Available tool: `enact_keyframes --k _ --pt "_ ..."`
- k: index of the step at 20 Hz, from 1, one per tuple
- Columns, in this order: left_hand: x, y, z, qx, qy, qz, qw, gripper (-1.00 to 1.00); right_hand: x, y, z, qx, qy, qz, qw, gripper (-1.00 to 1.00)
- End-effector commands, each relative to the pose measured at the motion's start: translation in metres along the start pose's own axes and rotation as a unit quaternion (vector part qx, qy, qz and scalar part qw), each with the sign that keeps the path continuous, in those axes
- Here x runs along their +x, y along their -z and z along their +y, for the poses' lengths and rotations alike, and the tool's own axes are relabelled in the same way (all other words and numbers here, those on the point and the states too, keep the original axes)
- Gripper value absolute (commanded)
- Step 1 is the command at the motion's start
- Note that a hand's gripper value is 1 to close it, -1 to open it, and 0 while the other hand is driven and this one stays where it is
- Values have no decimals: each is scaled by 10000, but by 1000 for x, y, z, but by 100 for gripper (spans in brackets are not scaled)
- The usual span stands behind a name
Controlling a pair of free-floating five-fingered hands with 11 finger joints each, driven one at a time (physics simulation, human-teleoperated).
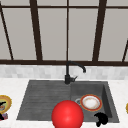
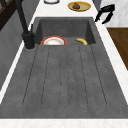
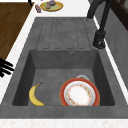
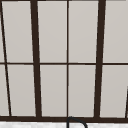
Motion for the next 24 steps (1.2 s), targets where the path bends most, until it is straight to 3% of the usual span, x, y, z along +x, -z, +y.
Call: enact_keyframes --k 1,4,8,9,10,11,14,15,16,17,19,24 --pt "15 18 14 -212 -88 86 9997 -100 0 0 0 0 0 0 10000 0" --pt "26 24 23 -216 -201 260 9992 -100 0 0 0 0 0 0 10000 0" --pt "34 43 31 -498 -54 64 9987 -100 0 0 0 0 0 0 10000 0" --pt "23 33 30 -112 -489 248 9984 -100 0 0 0 0 0 0 10000 0" --pt "24 34 28 -105 -196 54 9997 -100 0 0 0 0 0 0 10000 0" --pt "28 35 29 -106 -87 -8 9999 -100 0 0 0 0 0 0 10000 0" --pt "27 36 29 -110 -127 -2 9999 -100 0 0 0 0 0 0 10000 0" --pt "27 37 29 -156 -190 36 9997 -100 0 0 0 0 0 0 10000 0" --pt "29 52 33 -428 -202 82 9988 -100 0 0 0 0 0 0 10000 0" --pt "30 58 37 -553 -238 162 9981 -100 0 0 0 0 0 0 10000 0" --pt "31 61 37 -616 -301 292 9972 -100 0 0 0 0 0 0 10000 0" --pt "33 80 42 -733 -326 345 9962 -100 0 0 0 0 0 0 10000 0"
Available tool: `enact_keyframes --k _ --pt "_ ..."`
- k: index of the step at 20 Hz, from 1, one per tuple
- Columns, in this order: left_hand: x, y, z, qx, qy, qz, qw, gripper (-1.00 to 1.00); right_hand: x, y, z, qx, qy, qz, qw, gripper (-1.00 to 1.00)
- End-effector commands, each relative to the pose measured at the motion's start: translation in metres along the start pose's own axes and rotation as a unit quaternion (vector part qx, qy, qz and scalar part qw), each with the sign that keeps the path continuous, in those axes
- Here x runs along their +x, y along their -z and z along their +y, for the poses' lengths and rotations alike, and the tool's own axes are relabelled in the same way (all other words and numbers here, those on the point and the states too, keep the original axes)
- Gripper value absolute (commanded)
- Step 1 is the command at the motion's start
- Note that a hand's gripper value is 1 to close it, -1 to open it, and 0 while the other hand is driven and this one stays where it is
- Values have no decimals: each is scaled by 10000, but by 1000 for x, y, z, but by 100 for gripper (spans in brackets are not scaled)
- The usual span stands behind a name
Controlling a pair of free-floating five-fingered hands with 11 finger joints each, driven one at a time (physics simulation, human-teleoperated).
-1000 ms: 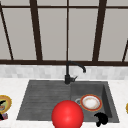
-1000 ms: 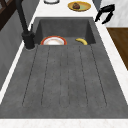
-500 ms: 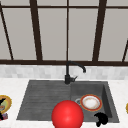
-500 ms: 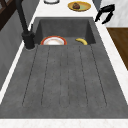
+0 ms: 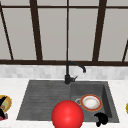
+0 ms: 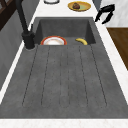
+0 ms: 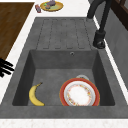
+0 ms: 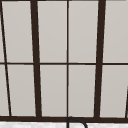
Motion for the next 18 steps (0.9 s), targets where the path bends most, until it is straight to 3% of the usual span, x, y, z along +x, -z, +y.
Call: enact_keyframes --k 1,8,18 --pt "3 16 5 -477 -166 181 9986 -100 0 0 0 0 0 0 10000 0" --pt "9 48 16 -568 -114 203 9981 -100 0 0 0 0 0 0 10000 0" --pt "22 91 15 -550 -239 292 9978 -100 0 0 0 0 0 0 10000 0"
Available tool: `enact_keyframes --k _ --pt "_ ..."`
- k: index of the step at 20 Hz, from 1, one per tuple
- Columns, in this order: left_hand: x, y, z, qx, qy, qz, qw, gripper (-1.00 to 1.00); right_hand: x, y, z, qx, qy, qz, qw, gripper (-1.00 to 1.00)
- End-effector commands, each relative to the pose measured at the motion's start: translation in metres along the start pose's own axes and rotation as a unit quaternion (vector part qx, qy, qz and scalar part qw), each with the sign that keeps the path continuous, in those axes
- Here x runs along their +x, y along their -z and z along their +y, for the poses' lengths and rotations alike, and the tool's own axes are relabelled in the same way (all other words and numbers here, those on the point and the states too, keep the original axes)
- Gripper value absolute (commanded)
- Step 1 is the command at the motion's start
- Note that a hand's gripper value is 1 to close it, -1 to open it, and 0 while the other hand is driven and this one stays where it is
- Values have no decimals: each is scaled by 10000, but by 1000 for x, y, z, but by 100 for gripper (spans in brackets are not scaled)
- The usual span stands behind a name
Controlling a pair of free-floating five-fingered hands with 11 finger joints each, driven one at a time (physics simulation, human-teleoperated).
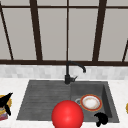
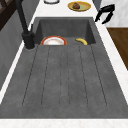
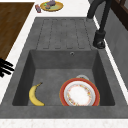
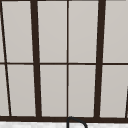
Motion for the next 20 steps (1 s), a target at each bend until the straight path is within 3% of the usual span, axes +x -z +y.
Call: enact_keyframes --k 1,9,13,17,20 --pt "8 14 -3 -362 -213 202 9989 -100 0 0 0 0 0 0 10000 0" --pt "23 39 -10 -533 -203 250 9981 -100 0 0 0 0 0 0 10000 0" --pt "35 44 -16 -625 -200 378 9971 -100 0 0 0 0 0 0 10000 0" --pt "51 55 -32 -541 -371 357 9972 -100 0 0 0 0 0 0 10000 0" --pt "64 58 -38 -620 -291 473 9965 -100 0 0 0 0 0 0 10000 0"
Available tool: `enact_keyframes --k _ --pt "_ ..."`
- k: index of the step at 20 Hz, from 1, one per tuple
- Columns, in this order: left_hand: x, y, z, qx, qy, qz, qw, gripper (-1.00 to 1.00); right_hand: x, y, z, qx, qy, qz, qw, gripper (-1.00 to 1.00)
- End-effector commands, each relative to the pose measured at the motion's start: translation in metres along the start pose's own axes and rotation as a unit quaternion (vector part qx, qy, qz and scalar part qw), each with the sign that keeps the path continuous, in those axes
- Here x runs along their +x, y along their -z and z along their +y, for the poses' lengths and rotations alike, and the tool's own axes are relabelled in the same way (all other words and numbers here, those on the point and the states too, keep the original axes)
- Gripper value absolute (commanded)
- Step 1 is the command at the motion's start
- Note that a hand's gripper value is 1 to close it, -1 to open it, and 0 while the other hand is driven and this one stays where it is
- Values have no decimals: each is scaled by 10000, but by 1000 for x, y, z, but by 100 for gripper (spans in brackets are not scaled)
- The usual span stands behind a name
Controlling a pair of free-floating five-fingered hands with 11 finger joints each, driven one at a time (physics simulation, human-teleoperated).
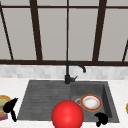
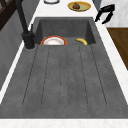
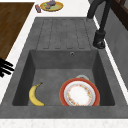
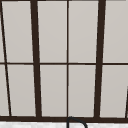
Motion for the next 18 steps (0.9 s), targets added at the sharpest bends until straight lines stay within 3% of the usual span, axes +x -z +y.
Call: enact_keyframes --k 1,7,11,18 --pt "15 6 -10 -354 -204 312 9987 -100 0 0 0 0 0 0 10000 0" --pt "26 24 -18 -546 -126 332 9979 -100 0 0 0 0 0 0 10000 0" --pt "25 44 -25 -564 -50 286 9980 -100 0 0 0 0 0 0 10000 0" --pt "33 72 -36 -640 -200 374 9970 -100 0 0 0 0 0 0 10000 0"
